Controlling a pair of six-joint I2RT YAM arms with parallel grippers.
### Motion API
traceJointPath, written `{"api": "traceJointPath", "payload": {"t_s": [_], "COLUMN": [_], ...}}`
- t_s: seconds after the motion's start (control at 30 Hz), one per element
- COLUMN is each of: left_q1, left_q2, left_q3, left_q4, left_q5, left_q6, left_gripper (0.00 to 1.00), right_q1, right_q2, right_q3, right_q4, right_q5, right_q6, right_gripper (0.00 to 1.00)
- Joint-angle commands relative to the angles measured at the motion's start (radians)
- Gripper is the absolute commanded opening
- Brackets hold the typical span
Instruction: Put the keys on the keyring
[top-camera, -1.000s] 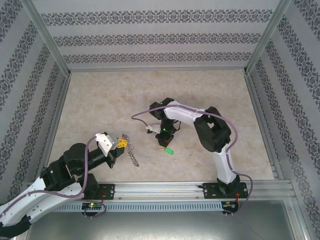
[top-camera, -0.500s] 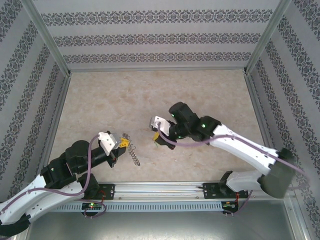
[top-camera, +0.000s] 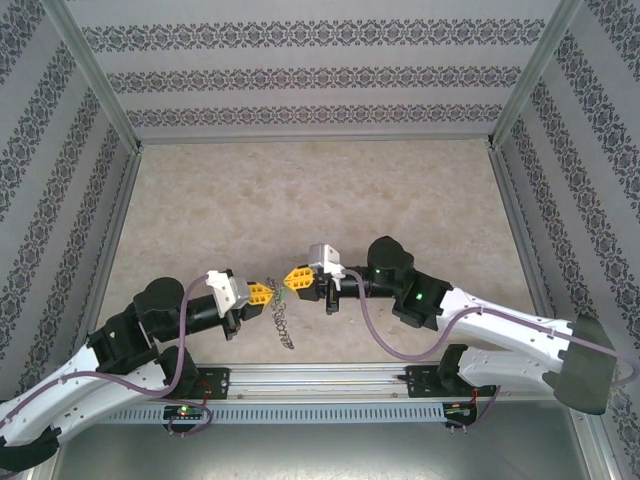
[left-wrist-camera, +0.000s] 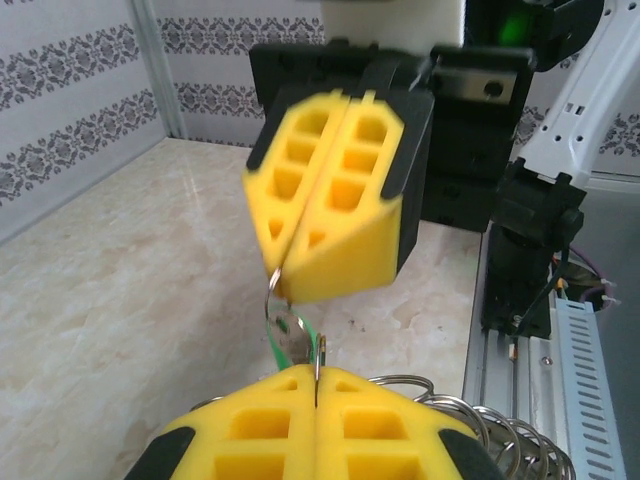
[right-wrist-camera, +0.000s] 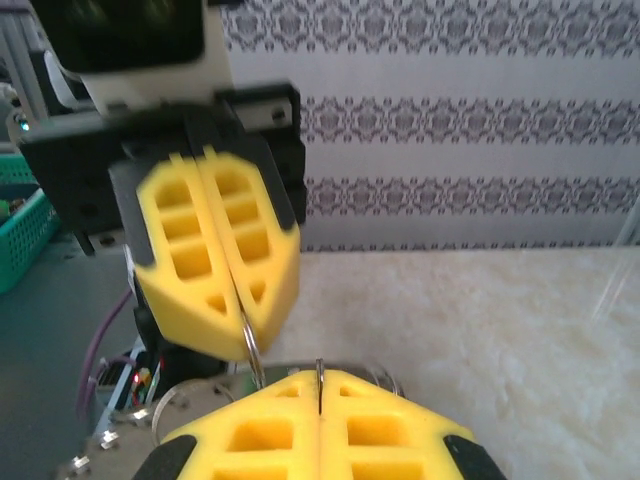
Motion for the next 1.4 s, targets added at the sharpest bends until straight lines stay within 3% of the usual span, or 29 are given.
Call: {"api": "traceJointPath", "payload": {"t_s": [0.0, 0.23, 0.67, 1.37], "left_q1": [-0.014, -0.014, -0.014, -0.014], "left_q2": [0.000, 0.009, 0.009, 0.001], "left_q3": [-0.022, -0.052, -0.055, -0.059], "left_q4": [0.111, 0.158, 0.161, 0.168], "left_q5": [0.045, 0.096, 0.082, 0.087], "left_q6": [0.036, 0.043, 0.045, 0.048], "left_gripper": [0.00, 0.00, 0.00, 0.00], "right_q1": [0.011, 0.013, 0.027, 0.048], "right_q2": [-0.049, -0.090, -0.086, -0.047], "right_q3": [-0.027, -0.041, -0.036, -0.030], "right_q4": [0.080, 0.035, -0.014, 0.005], "right_q5": [0.023, 0.012, -0.069, -0.063], "right_q6": [0.018, 0.011, 0.017, 0.003], "right_gripper": [0.00, 0.00, 0.00, 0.00]}}
